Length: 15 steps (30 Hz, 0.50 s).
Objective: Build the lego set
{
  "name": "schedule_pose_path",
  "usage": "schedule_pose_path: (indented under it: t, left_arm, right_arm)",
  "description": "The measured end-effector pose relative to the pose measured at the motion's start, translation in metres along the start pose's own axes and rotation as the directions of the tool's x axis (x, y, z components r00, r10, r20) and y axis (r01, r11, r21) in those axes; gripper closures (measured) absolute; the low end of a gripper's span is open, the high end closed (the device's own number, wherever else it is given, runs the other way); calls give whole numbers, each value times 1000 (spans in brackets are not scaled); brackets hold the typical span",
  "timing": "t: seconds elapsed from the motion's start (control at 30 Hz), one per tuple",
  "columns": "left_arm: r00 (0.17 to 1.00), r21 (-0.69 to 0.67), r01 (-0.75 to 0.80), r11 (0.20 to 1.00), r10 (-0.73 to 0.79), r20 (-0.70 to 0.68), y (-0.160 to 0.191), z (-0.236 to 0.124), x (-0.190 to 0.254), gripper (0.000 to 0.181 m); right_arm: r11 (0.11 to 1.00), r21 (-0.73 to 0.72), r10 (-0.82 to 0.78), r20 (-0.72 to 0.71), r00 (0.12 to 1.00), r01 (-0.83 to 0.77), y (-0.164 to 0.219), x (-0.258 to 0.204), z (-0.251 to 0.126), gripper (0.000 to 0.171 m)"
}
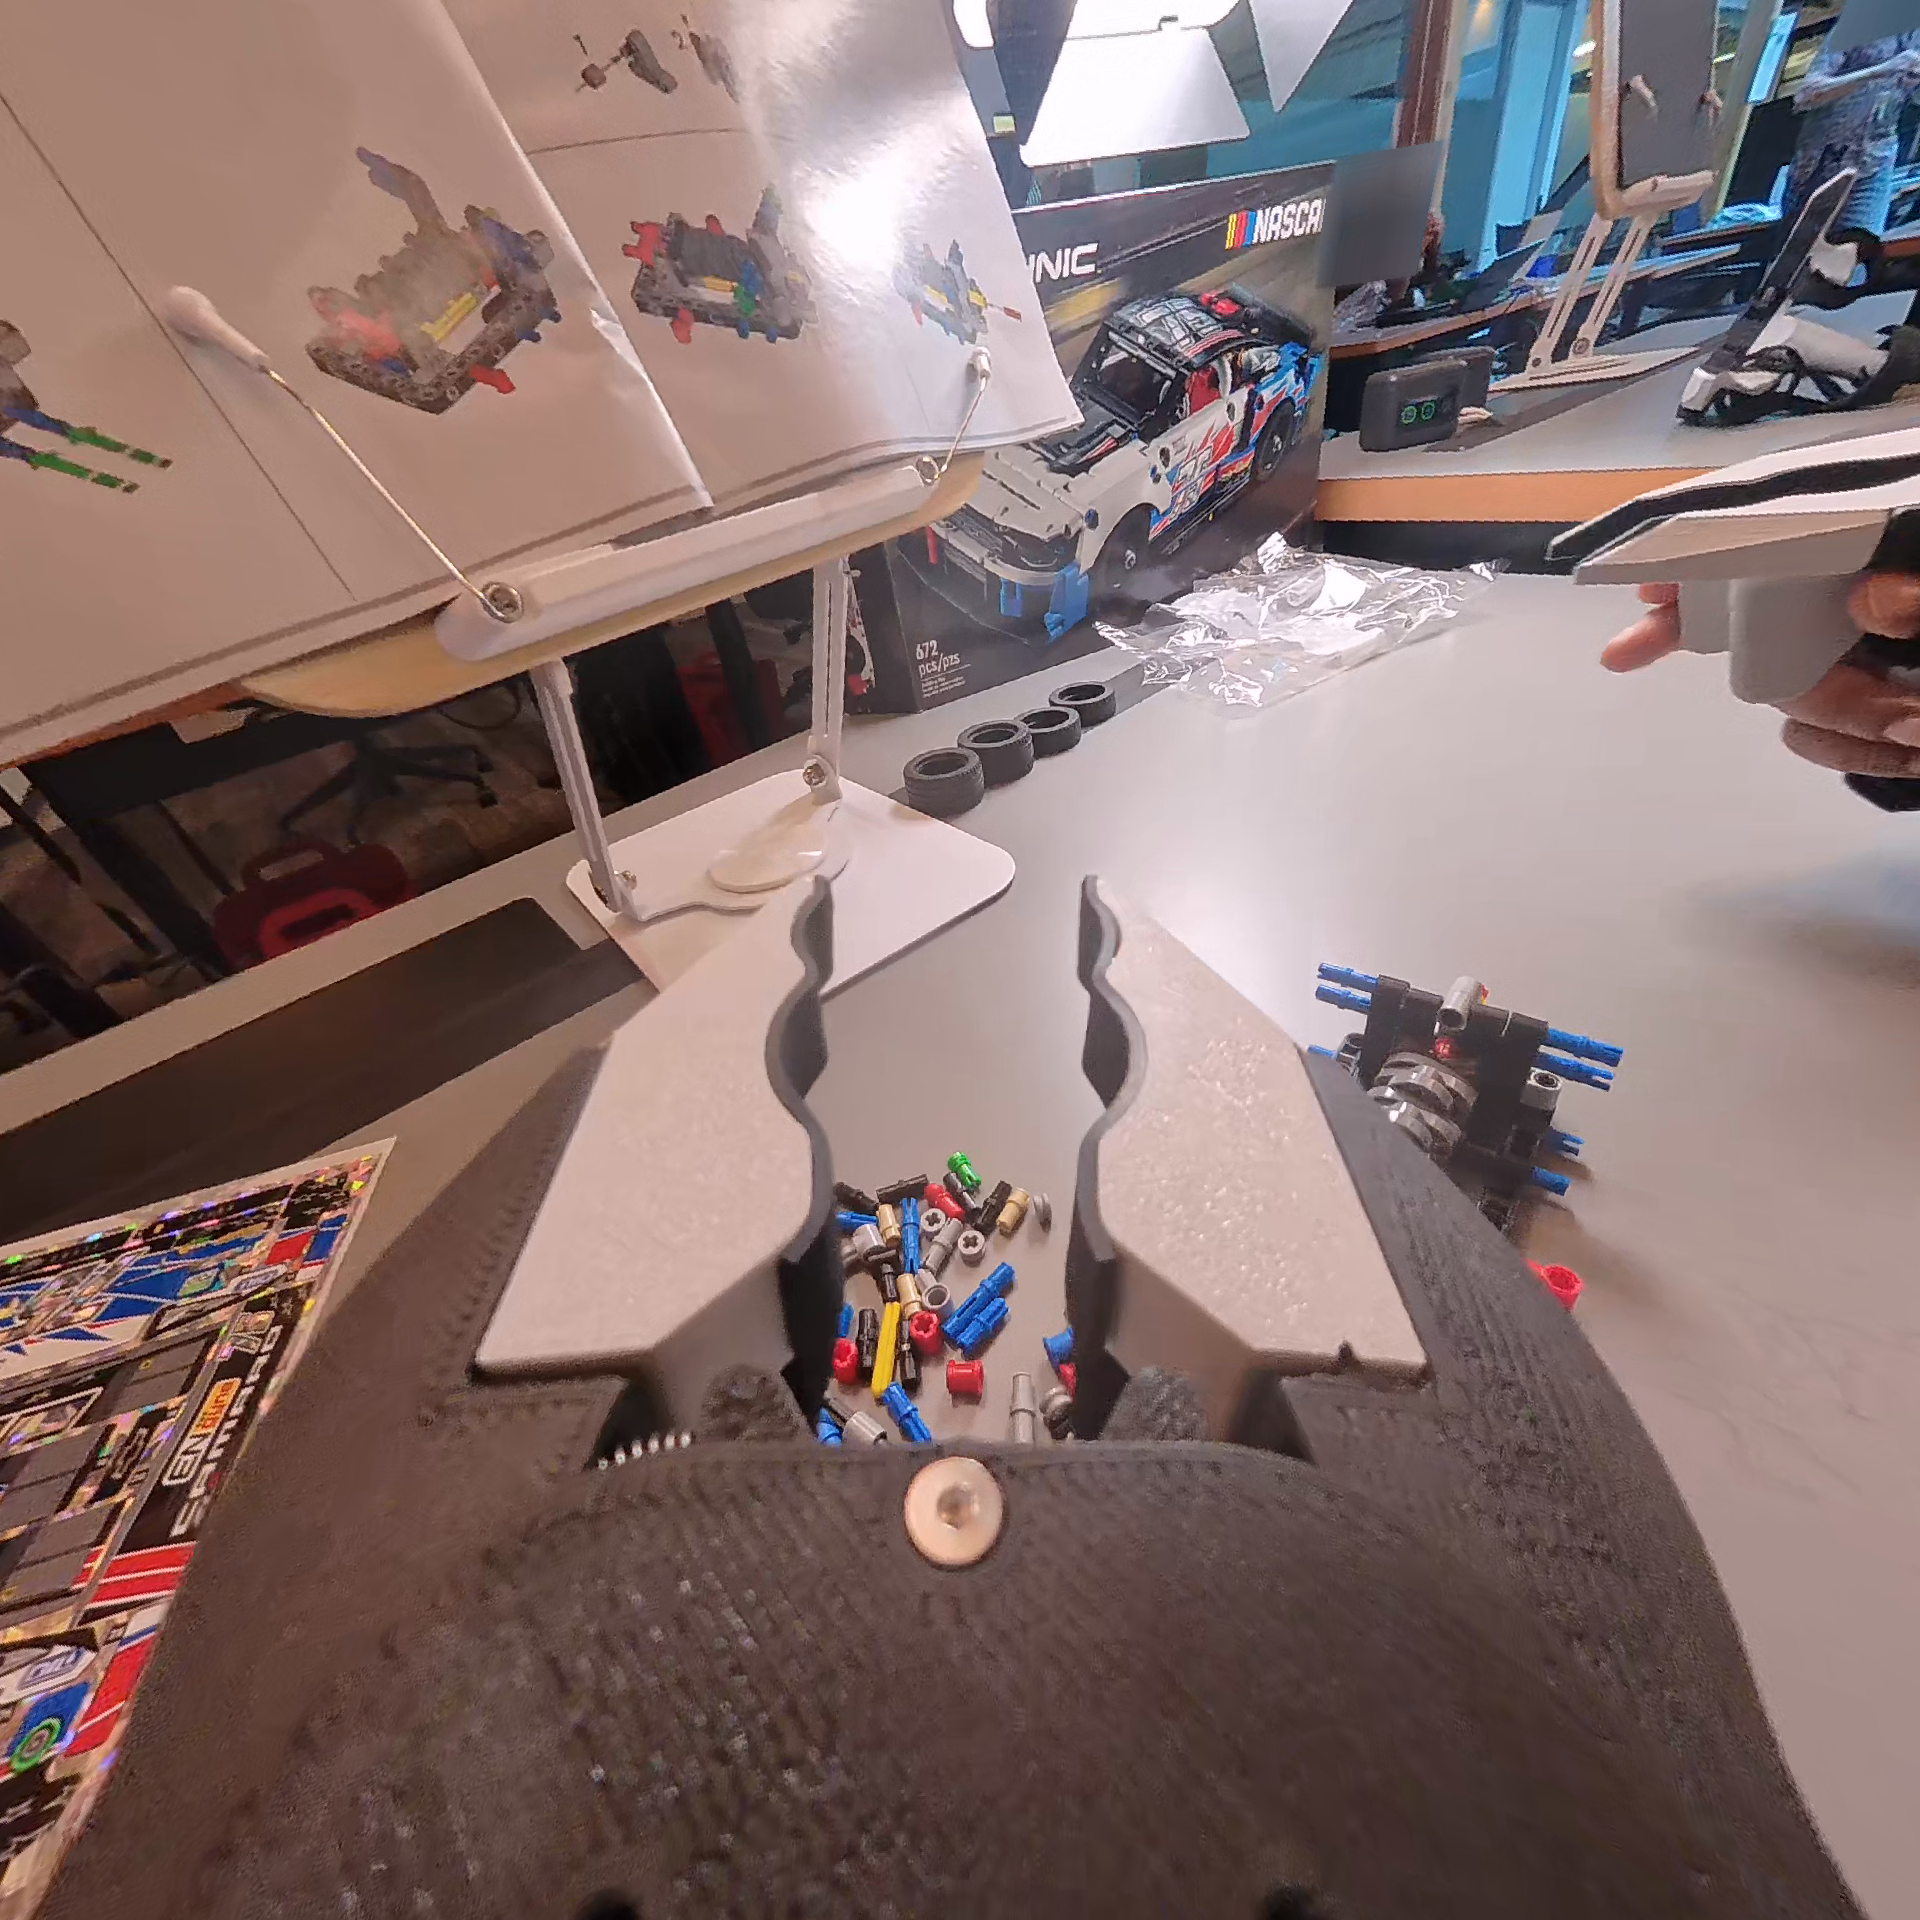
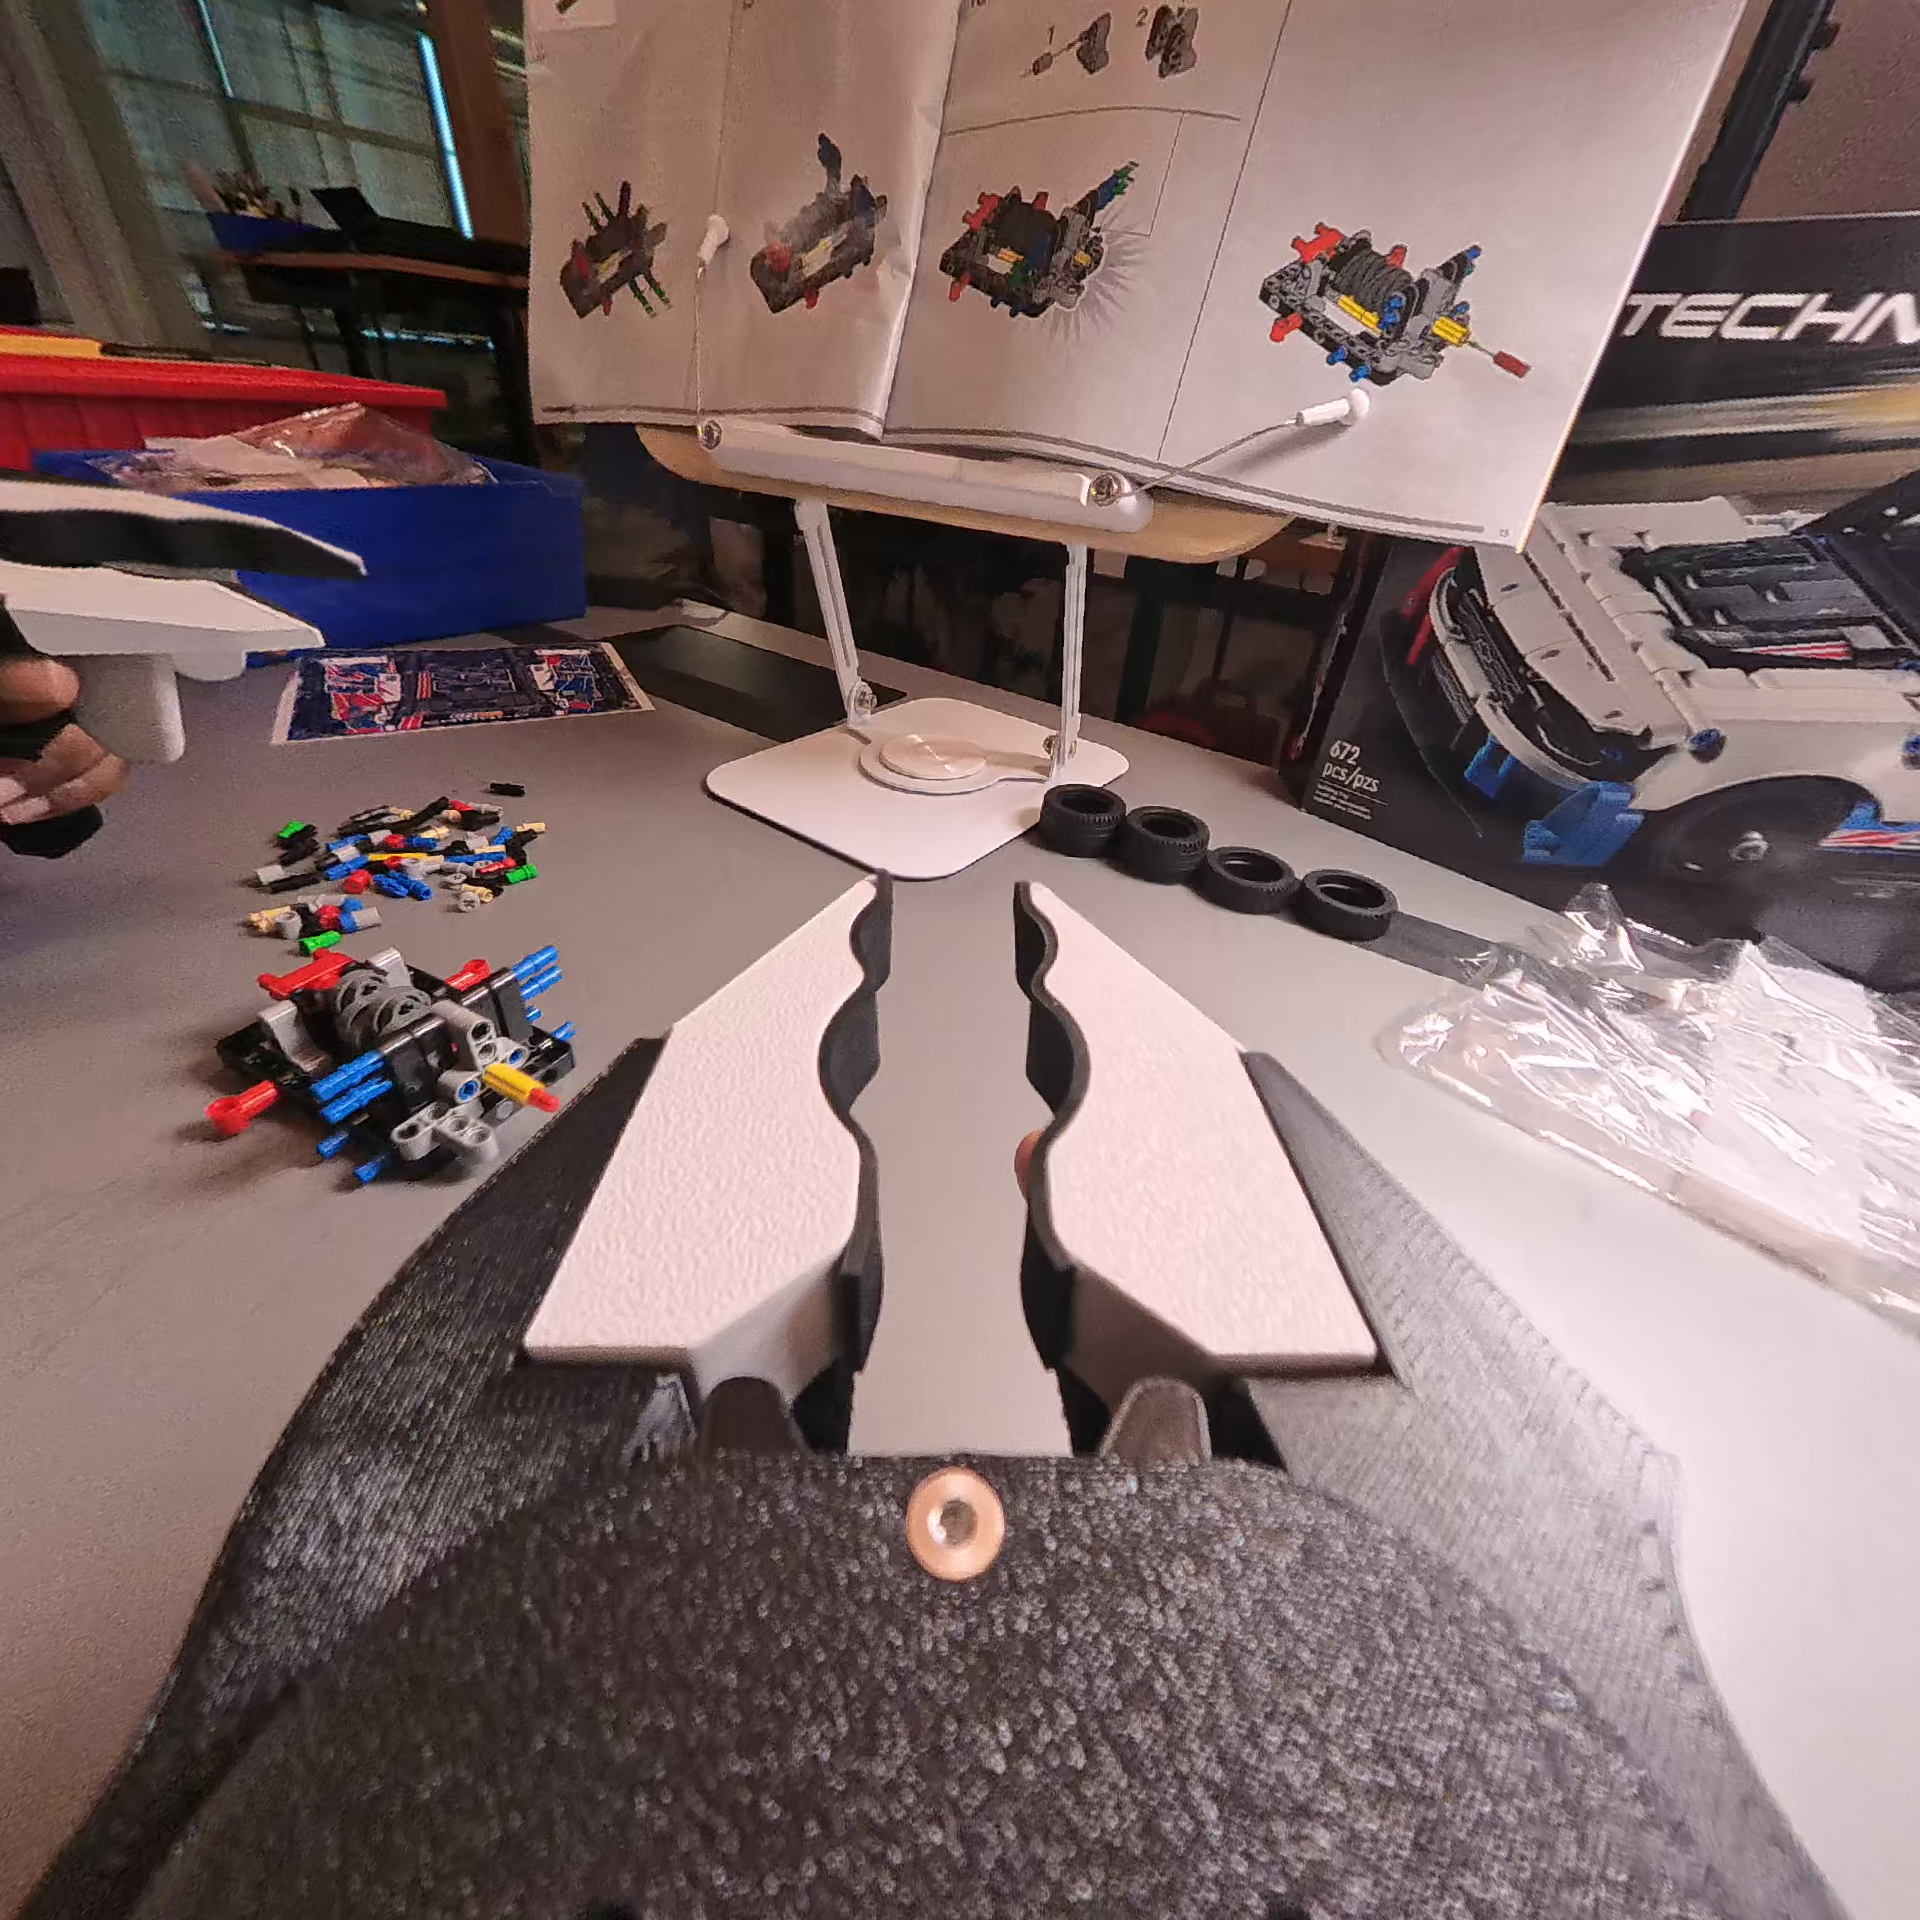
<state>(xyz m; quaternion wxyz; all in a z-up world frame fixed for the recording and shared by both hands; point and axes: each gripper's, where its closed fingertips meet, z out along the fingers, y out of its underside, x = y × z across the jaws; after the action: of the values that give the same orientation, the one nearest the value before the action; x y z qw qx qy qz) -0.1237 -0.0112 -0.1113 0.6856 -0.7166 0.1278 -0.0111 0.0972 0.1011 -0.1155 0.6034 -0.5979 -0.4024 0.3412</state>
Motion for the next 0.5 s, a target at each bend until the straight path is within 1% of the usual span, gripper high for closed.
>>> schedule_pose_path:
  t: [0.13, 0.27, 0.37, 0.5]
  left_arm:
    - [999, 4, 25, 1000, -25, 42, -10, 9, -18, 145]
    - [991, 42, 77, 996, -81, 103, -37, 27, -47, 147]
    - [981, 90, 127, 988, -138, 137, -63, 48, -71, 146]
    - [963, 78, 171, 982, -183, 200, -83, 85, -105, 145]
  right_arm:
    - [999, -17, -45, -7, 999, 45, -11, 18, 30, 153]
    - [1000, -11, 26, -40, 999, -26, -36, 54, 72, 153]
    - [997, -3, 78, -84, 993, -78, -58, 83, 109, 149]
    - [984, -17, 175, -95, 980, -177, -76, 106, 158, 141]
